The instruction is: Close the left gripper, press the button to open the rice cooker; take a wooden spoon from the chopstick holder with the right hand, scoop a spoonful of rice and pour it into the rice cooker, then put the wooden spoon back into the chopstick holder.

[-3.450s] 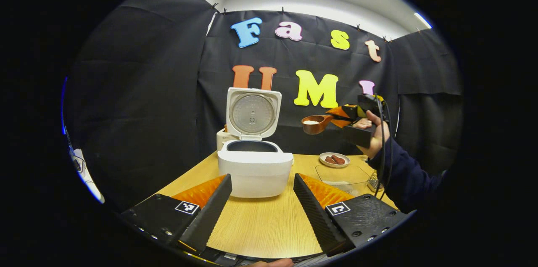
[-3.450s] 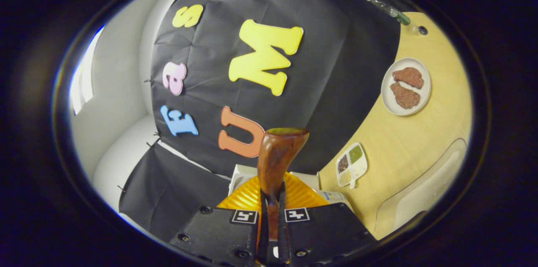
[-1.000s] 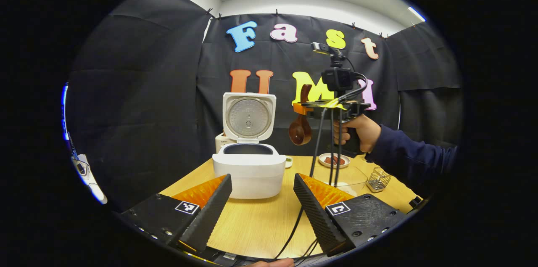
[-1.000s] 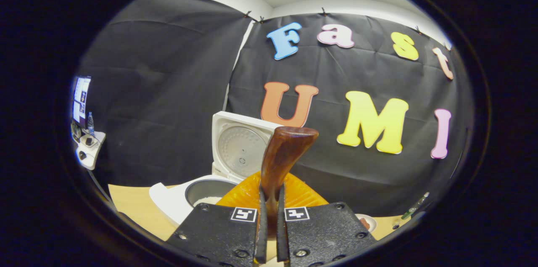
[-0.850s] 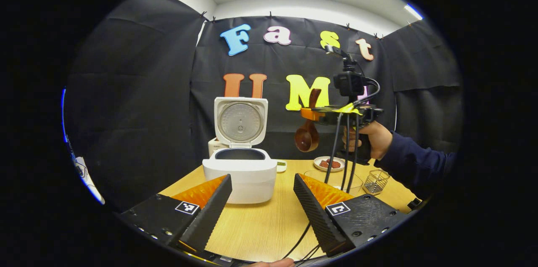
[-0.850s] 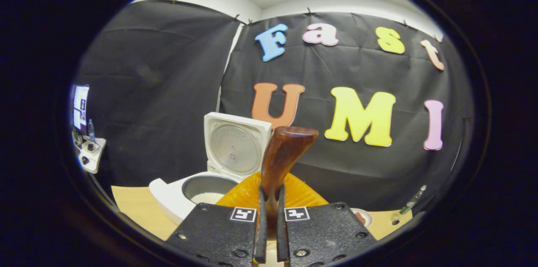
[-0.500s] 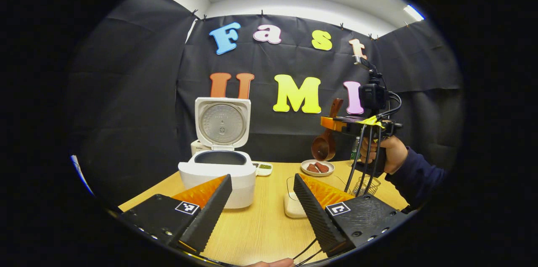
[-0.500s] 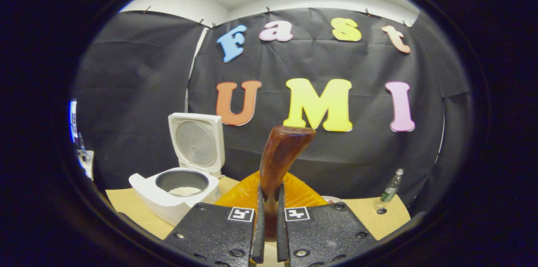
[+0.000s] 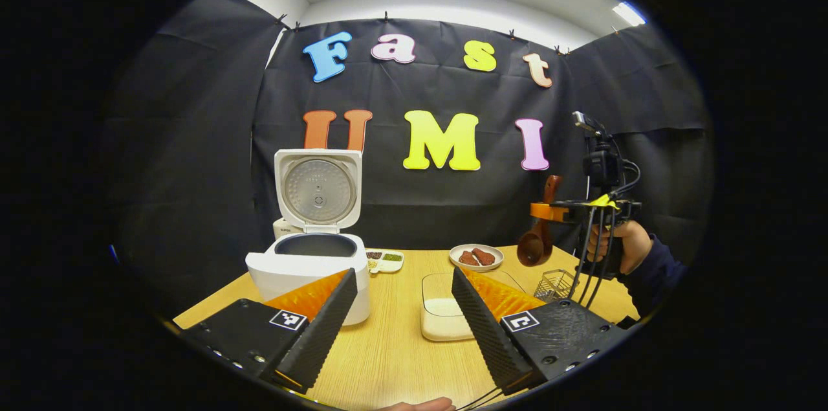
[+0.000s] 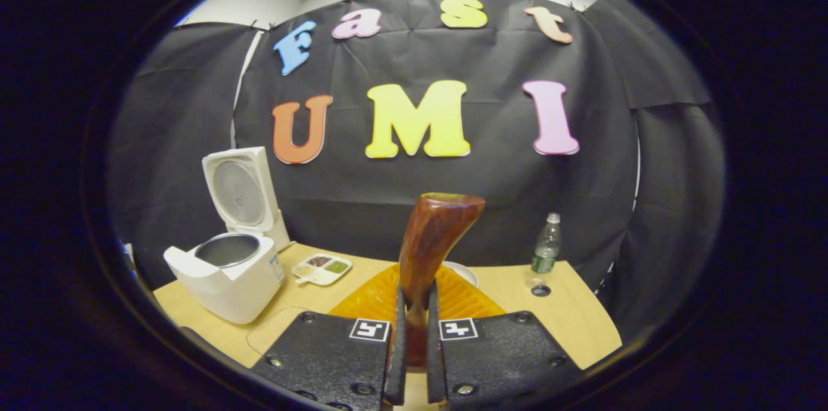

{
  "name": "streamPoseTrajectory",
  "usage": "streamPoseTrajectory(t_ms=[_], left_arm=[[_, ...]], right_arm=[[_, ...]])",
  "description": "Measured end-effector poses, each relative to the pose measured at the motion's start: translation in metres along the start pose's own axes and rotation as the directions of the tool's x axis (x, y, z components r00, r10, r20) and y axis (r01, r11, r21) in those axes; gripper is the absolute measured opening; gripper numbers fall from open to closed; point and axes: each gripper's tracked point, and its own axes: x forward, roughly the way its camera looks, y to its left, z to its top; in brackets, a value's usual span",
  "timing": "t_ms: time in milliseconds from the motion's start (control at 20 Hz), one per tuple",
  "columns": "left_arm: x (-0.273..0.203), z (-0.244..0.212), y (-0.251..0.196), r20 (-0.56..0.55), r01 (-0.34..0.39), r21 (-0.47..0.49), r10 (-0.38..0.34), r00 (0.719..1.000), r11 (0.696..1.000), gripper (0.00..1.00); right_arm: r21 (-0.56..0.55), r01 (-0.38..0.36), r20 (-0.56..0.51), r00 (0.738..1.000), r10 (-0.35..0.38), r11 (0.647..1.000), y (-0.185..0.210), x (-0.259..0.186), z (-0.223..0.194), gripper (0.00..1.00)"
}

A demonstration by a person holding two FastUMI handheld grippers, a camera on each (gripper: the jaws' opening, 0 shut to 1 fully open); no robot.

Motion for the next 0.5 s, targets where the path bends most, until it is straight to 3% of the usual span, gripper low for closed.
streamPoseTrajectory(t_ms=[250, 500], left_arm=[[0.009, -0.008, 0.007, -0.023, -0.016, -0.003, 0.016, 1.000, 1.000, 0.94], [0.016, -0.011, 0.014, -0.030, -0.037, 0.009, 0.037, 0.999, 0.999, 0.94]], right_arm=[[0.053, 0.056, -0.012, 0.998, -0.055, 0.997, -0.039, -0.017, -0.019, 0.15], [0.058, 0.066, 0.005, 0.998, -0.067, 0.996, -0.058, -0.035, -0.026, 0.17]])
